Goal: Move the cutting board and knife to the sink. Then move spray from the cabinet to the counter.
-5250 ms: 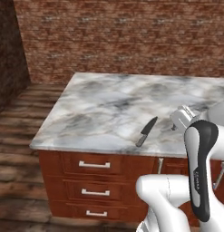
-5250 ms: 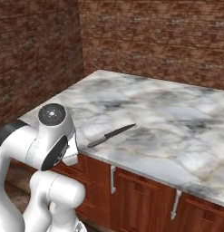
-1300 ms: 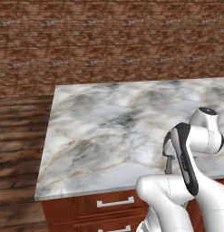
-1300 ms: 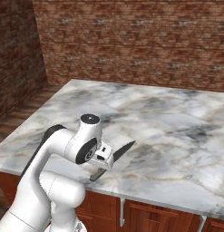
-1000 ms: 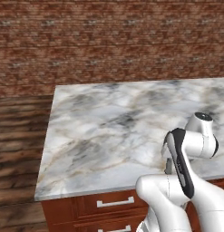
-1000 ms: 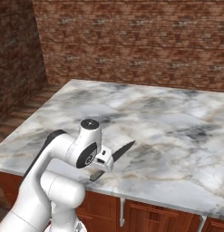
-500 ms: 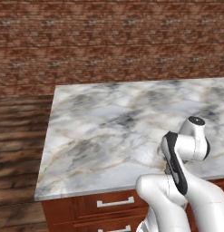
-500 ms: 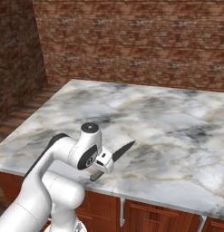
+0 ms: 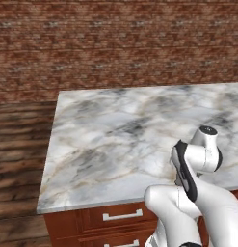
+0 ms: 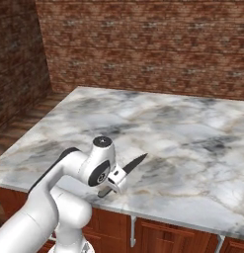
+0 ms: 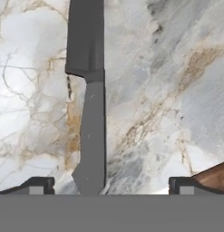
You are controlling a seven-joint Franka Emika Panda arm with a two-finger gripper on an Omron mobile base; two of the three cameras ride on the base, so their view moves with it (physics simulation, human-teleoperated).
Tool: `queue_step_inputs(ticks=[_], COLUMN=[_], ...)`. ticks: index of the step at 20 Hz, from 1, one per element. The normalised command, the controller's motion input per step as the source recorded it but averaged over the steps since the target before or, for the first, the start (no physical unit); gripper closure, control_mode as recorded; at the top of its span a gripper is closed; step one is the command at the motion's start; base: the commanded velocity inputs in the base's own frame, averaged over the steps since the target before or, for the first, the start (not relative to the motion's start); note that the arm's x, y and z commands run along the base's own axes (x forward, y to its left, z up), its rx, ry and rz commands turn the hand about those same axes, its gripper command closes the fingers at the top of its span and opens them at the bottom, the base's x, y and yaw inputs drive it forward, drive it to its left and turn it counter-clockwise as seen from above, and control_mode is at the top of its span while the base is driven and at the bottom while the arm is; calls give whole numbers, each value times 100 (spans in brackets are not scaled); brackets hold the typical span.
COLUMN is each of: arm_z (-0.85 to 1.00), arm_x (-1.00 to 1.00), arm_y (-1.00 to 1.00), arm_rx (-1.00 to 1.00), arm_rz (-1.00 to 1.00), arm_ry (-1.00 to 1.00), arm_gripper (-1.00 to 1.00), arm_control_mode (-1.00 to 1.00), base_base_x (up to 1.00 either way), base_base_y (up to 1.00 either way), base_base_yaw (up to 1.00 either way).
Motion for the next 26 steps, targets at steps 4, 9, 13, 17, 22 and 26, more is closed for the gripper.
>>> queue_step_inputs(ticks=[4, 9, 13, 17, 22, 26], arm_z=[-32, -28, -12, -9, -15, -13], arm_x=[0, 1, 3, 6, 12, 4], arm_y=[-6, 0, 11, 33, 30, 14], arm_rx=[0, 0, 0, 0, 0, 0], arm_rz=[0, 0, 0, 0, 0, 0], arm_ry=[0, 0, 0, 0, 0, 9], arm_gripper=[-100, -100, -100, -100, -100, -100], arm_control_mode=[-100, -100, -100, -100, -100, -100], base_base_x=[0, 0, 0, 0, 0, 0], base_base_y=[0, 0, 0, 0, 0, 0], base_base_yaw=[0, 0, 0, 0, 0, 0])
